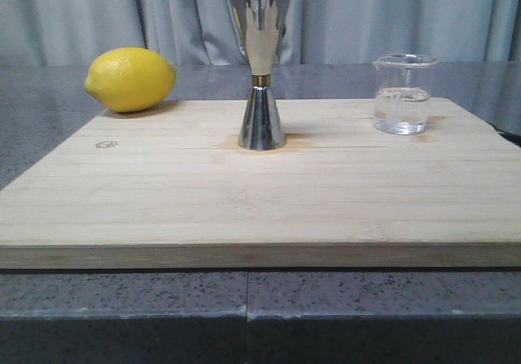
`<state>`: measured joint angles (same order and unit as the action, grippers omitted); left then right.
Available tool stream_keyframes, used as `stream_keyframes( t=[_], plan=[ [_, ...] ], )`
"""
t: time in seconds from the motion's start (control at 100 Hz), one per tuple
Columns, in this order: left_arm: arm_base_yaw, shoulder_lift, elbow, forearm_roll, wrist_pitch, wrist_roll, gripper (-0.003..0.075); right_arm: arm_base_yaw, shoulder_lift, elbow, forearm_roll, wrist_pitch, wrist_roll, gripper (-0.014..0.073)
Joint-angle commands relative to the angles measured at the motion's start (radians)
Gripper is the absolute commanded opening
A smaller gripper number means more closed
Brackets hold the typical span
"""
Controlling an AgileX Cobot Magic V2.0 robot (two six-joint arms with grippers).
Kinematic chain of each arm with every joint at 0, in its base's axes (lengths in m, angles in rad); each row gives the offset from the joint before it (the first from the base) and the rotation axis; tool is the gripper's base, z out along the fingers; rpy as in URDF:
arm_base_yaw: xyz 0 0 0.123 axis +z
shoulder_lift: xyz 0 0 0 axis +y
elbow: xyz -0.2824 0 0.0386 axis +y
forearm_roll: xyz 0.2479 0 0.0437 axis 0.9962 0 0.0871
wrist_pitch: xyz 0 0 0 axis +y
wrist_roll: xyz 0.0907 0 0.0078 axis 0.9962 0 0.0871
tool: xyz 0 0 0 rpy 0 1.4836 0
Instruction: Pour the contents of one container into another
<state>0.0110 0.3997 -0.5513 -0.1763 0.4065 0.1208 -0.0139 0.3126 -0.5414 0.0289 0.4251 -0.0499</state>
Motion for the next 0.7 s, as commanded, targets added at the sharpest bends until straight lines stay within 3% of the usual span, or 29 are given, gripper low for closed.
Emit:
stream_keyframes(
  t=[0.0, 0.34, 0.48, 0.69],
  plan=[
    [0.003, 0.041, -0.083, 0.005, 0.025, 0.025, 0.066, 0.003, 0.039, -0.072, -0.009, -0.011, -0.002, 0.0561],
    [0.003, 0.292, -0.28, -0.033, 0.404, 0.144, 0.066, 0.003, 0.177, -0.17, 0.015, 0.147, -0.002, 0.0561],
    [0.003, 0.411, -0.299, -0.137, 0.432, 0.268, 0.066, 0.003, 0.209, -0.17, 0.026, 0.15, -0.002, 0.0561],
    [0.003, 0.583, -0.299, -0.425, 0.421, 0.555, 0.066, 0.003, 0.217, -0.17, 0.028, 0.15, -0.002, 0.0561]
  ],
)
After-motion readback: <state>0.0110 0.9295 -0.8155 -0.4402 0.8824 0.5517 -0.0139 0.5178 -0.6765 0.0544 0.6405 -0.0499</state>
